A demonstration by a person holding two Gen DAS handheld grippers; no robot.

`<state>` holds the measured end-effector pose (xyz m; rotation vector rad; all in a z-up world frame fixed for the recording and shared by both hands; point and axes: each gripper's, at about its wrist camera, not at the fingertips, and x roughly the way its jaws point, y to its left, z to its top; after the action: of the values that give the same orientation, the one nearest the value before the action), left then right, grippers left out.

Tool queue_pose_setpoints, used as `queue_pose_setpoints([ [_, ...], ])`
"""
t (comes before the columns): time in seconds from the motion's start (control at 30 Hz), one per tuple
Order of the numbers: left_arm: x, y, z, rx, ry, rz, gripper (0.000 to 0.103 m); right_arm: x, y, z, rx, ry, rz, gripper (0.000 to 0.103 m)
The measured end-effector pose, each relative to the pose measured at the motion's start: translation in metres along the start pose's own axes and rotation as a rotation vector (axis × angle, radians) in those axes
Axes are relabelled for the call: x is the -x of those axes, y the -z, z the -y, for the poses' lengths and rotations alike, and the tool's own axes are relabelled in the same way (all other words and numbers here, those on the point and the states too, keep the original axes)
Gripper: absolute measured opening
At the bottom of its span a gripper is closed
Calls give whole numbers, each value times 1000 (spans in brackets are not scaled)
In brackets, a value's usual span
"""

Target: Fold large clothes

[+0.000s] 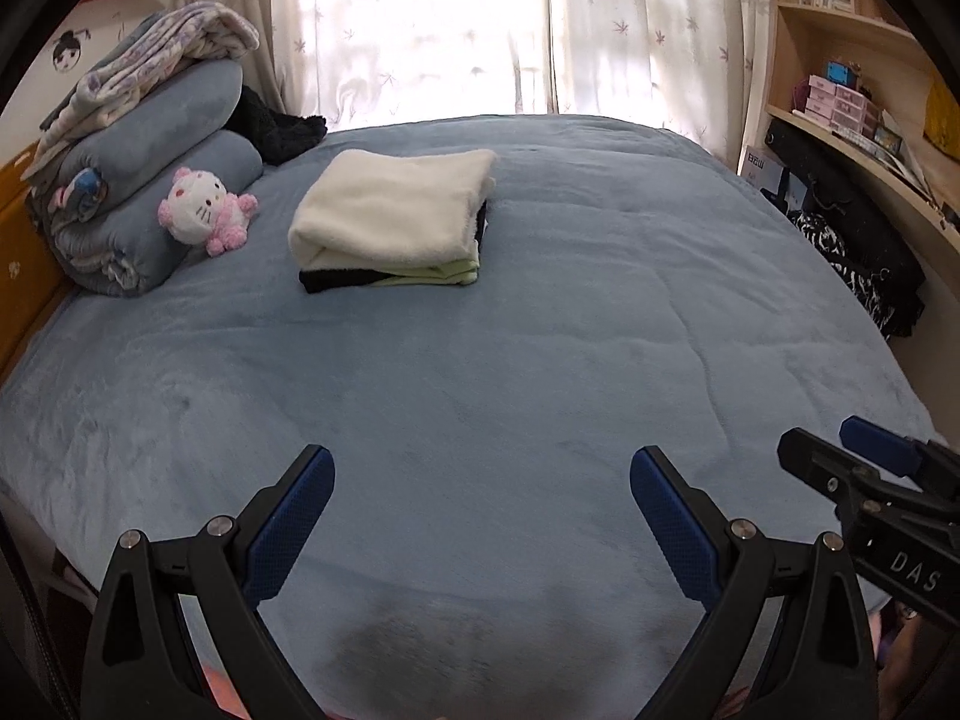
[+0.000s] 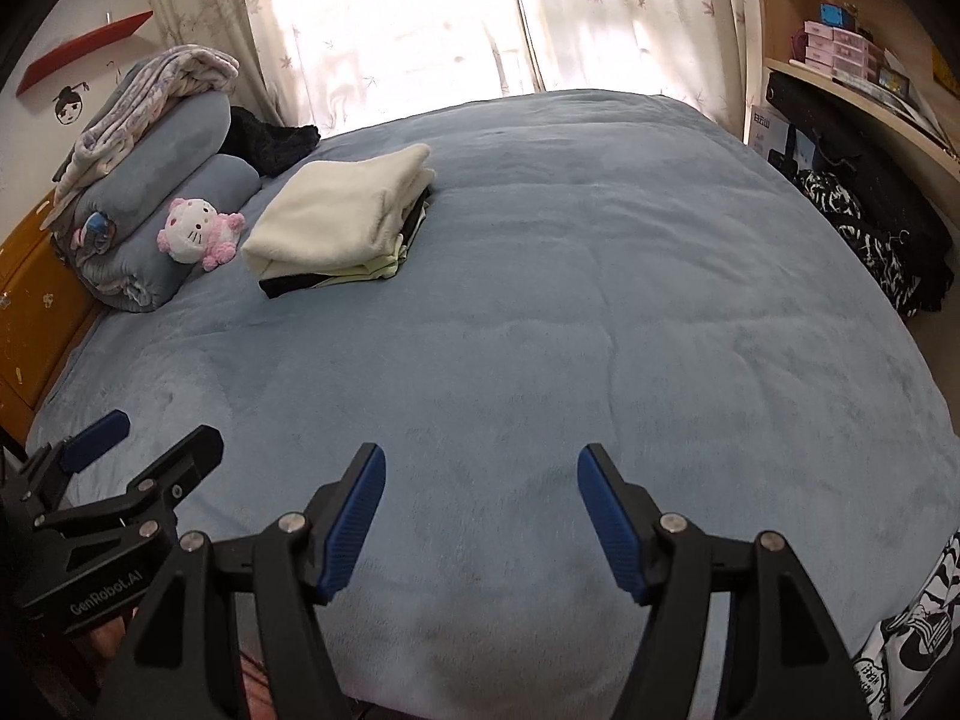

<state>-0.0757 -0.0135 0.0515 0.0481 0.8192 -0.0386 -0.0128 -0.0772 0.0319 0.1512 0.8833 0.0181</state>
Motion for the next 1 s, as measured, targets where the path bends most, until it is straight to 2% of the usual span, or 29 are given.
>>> queue_pose_setpoints([
  [0.5,12,-3,7,3,-11,24,98,16,-5,-1,14,-21,54,67],
  [1.0,17,-6,1,20,-6,38,98,17,-7,-5,37,-7,57,67],
])
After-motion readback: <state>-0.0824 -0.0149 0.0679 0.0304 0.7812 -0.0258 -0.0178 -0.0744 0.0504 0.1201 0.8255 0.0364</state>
